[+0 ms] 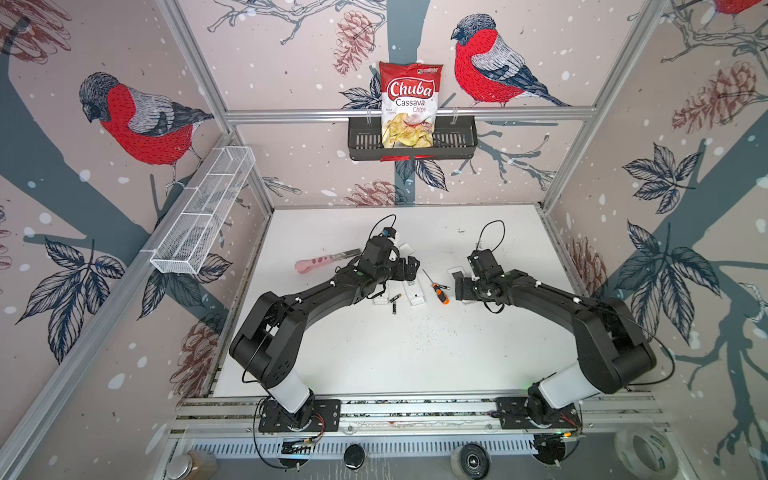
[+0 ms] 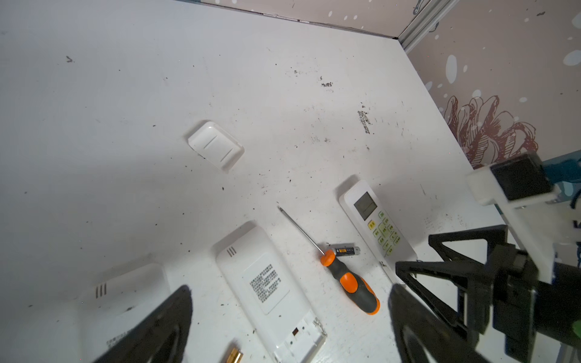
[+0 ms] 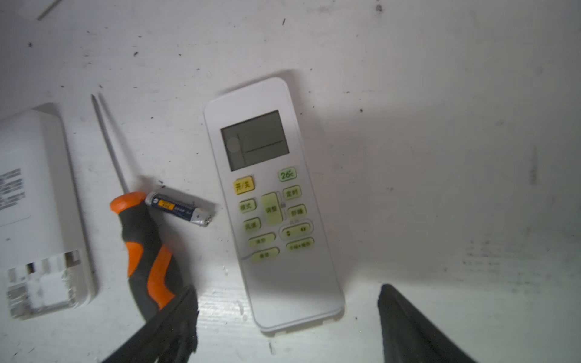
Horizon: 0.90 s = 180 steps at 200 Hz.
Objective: Unload the batteries from the remote control
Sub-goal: 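Move the open right gripper over the green-button remote and lower onto it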
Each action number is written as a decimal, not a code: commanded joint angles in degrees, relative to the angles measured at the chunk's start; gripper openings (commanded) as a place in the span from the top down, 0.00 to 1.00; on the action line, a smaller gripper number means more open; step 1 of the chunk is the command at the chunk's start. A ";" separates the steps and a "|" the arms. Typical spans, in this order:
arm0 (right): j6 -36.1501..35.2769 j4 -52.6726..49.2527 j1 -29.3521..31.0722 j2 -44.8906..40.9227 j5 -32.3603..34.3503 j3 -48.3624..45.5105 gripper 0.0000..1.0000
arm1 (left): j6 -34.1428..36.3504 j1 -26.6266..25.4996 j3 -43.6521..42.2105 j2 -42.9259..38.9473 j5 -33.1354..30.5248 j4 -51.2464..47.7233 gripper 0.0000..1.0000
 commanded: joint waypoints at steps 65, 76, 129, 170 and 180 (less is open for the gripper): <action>-2.23 -3.35 0.77 9.35 3.66 5.75 0.15 | 0.58 0.16 -1.08 -0.68 -0.04 1.64 0.04; -2.36 -3.73 0.72 10.15 3.59 6.28 0.17 | 0.59 0.24 -1.17 -0.63 -0.09 1.80 0.04; -2.51 -4.22 0.73 11.01 2.18 6.12 0.28 | 0.56 0.82 -1.09 0.07 0.67 1.98 0.04; -2.82 -5.46 0.87 10.53 2.17 6.13 0.31 | 0.58 1.21 -1.08 0.13 1.04 1.91 0.04; -2.80 -5.66 0.95 10.19 2.22 6.04 0.30 | 0.58 1.21 -1.17 0.11 1.02 1.95 0.04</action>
